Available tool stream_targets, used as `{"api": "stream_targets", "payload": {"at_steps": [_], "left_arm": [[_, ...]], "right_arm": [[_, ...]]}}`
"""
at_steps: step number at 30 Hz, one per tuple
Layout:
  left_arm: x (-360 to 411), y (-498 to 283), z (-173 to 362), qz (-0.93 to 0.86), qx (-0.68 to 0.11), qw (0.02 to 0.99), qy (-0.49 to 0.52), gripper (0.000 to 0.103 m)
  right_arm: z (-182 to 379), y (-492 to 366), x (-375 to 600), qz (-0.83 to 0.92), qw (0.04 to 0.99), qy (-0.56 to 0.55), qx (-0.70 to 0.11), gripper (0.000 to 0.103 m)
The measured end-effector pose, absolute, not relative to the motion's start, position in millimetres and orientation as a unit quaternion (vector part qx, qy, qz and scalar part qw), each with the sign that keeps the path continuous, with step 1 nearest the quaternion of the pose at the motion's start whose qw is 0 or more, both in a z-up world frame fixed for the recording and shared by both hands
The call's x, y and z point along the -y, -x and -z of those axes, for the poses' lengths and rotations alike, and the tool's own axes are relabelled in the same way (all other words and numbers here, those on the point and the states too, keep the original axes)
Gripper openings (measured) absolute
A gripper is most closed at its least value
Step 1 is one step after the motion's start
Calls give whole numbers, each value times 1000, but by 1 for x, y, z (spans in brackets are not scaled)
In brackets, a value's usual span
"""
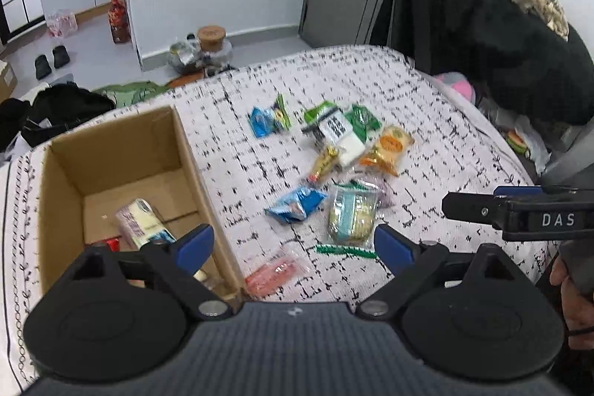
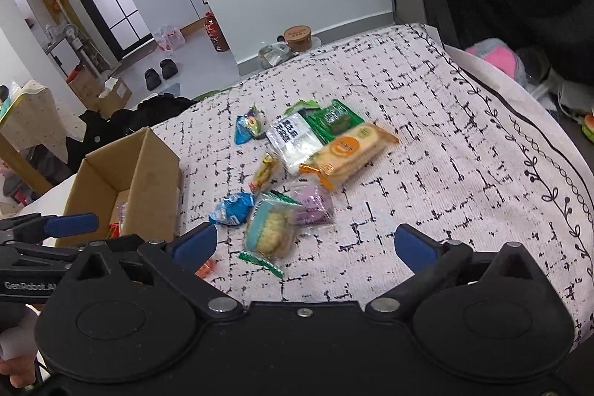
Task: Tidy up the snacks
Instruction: 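Move both tools back over the snacks toward the pink stick and biscuit pack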
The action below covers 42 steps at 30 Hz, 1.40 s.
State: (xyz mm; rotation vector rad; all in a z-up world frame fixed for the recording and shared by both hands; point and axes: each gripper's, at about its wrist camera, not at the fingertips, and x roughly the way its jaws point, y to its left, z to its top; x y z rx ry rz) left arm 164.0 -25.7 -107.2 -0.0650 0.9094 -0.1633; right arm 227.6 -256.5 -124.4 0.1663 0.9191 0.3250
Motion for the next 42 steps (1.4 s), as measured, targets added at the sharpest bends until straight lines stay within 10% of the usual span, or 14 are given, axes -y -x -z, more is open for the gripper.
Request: {"api": "stream_targets", "payload": {"at_steps": [14, 42], "left_arm": [[57, -189, 146, 89, -485, 870, 7, 53], [50, -201, 175, -6, -525, 850, -48, 55]], "right_arm": [[144, -239, 272, -148, 870, -92, -461, 98], [166, -253, 270, -164, 852, -114, -484, 97]]}}
